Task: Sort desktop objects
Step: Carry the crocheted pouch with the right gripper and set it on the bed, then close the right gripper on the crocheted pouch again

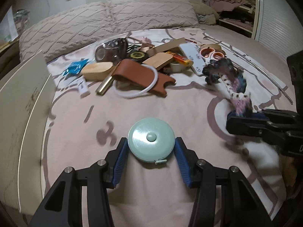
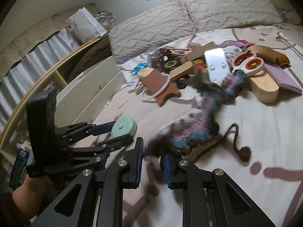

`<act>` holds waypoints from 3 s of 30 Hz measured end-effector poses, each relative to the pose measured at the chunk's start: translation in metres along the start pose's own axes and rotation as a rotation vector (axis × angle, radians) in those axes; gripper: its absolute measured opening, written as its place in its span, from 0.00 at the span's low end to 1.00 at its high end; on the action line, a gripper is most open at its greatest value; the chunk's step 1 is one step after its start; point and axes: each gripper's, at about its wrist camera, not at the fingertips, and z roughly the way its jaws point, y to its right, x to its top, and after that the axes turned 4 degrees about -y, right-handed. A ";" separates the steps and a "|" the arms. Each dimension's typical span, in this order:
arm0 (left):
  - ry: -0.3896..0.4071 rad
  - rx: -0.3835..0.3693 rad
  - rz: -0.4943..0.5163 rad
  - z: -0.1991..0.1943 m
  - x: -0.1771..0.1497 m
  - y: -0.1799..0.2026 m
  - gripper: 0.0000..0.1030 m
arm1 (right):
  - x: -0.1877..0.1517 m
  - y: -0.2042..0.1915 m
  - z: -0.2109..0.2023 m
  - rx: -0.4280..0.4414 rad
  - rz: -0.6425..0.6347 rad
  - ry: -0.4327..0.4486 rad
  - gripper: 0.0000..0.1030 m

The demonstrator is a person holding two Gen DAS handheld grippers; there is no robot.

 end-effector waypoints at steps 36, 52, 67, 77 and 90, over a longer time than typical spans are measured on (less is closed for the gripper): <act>0.003 -0.031 -0.060 -0.004 -0.021 -0.005 0.49 | -0.001 0.005 -0.027 -0.193 0.137 0.074 0.31; -0.014 -0.045 -0.073 0.000 -0.022 -0.008 0.51 | 0.035 0.029 -0.004 -0.181 0.105 0.053 0.39; -0.013 -0.056 -0.080 0.001 -0.022 -0.008 0.52 | 0.010 0.007 -0.047 -0.092 0.111 0.185 0.05; -0.013 -0.054 -0.079 0.001 -0.023 -0.008 0.52 | -0.013 -0.045 -0.084 0.029 0.035 0.174 0.04; -0.012 -0.056 -0.080 0.001 -0.023 -0.008 0.52 | 0.010 0.000 -0.061 -0.281 0.088 0.123 0.05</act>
